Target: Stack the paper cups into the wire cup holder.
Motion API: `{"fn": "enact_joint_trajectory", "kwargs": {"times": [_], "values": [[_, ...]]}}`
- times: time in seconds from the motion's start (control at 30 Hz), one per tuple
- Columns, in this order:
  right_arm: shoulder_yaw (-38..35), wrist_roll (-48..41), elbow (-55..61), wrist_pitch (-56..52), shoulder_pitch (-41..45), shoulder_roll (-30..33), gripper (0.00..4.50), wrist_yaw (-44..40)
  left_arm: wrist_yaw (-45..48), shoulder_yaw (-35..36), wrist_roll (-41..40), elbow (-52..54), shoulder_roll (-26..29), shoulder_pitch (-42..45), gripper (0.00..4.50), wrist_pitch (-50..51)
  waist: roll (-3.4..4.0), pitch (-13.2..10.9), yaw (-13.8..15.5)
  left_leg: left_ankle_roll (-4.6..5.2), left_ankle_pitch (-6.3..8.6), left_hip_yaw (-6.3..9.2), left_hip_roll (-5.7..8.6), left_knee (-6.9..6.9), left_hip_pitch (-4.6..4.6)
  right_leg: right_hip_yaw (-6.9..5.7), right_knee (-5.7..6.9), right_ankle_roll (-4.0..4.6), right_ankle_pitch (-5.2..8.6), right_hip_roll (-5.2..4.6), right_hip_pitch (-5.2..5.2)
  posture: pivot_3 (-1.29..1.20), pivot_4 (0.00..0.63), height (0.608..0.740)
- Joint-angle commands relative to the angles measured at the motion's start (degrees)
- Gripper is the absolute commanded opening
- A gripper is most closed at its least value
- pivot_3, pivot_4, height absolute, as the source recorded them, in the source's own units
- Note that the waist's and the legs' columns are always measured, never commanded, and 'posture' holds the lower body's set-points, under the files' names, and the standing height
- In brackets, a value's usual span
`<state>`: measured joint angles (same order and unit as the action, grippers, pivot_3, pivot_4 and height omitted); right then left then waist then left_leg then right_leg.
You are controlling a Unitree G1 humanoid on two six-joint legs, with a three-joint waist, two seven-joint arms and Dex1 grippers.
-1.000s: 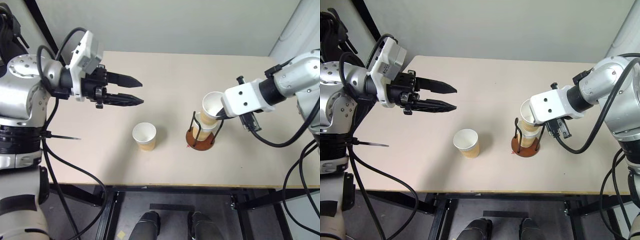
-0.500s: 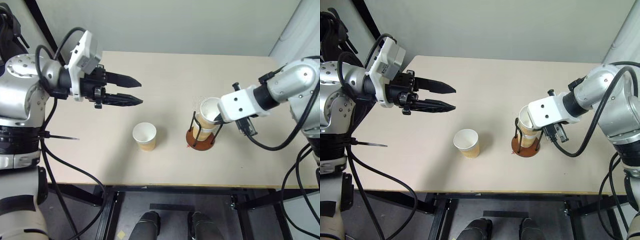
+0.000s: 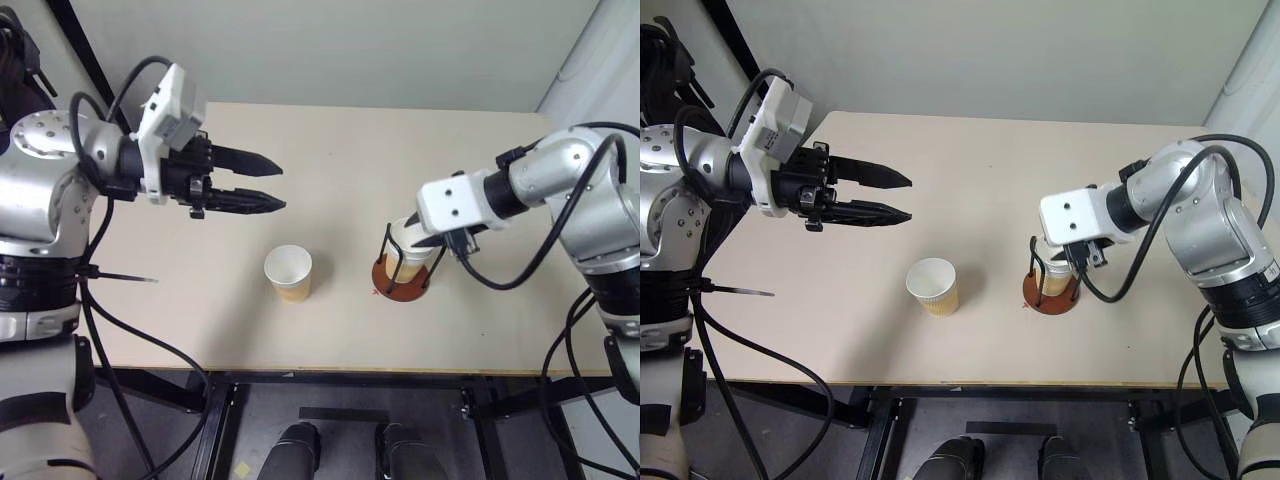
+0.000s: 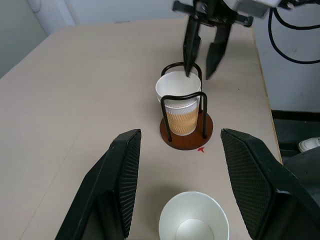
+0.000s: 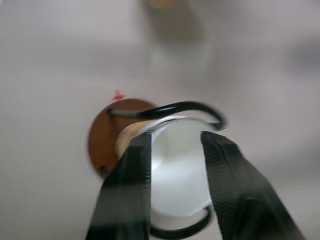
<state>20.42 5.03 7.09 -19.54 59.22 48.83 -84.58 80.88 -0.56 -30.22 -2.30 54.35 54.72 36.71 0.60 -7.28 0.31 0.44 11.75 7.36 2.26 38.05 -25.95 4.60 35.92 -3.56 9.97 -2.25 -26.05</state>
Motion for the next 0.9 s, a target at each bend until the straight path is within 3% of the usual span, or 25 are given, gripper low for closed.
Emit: {"fn": "enact_joint_trajectory", "kwargs": {"times": [0.03,0.4,0.6,0.9], "values": [[-5.9,-5.3,2.3,-5.9,2.6,-0.5,1.60,0.8,0.3,2.4,-0.6,3.4,2.4,-0.9,2.73,-0.2,0.00,0.0,0.0,0.00,0.00,0.00,-0.01,-0.01,-0.01,0.00,-0.01,0.00,0.00,0.00,-0.02,0.00,0.150,0.740],[-12.2,-23.6,9.2,-29.4,9.6,-2.3,1.60,2.0,0.7,1.5,6.0,12.4,10.8,-13.5,2.73,-8.9,0.01,0.0,-0.1,-0.21,-0.05,0.00,-0.02,-0.18,-0.01,0.02,0.08,0.21,0.13,0.08,-0.15,0.00,0.150,0.740],[-10.2,-25.4,9.0,-31.5,11.9,-1.3,1.60,3.5,-0.1,-3.6,16.9,14.3,12.7,-12.8,2.73,-20.3,-0.01,0.0,0.1,-0.27,-0.09,0.15,-0.01,-0.20,0.01,-0.01,0.11,0.57,0.13,0.13,-0.18,0.00,0.150,0.740],[-7.6,-27.9,10.5,-35.9,15.0,2.0,1.60,2.2,-1.4,-8.7,26.6,13.6,12.0,-10.8,2.73,-25.6,-0.01,0.0,0.0,-0.30,-0.10,0.13,-0.02,-0.47,-0.05,0.01,0.14,0.62,0.10,0.12,-0.39,0.00,0.150,0.740]]}}
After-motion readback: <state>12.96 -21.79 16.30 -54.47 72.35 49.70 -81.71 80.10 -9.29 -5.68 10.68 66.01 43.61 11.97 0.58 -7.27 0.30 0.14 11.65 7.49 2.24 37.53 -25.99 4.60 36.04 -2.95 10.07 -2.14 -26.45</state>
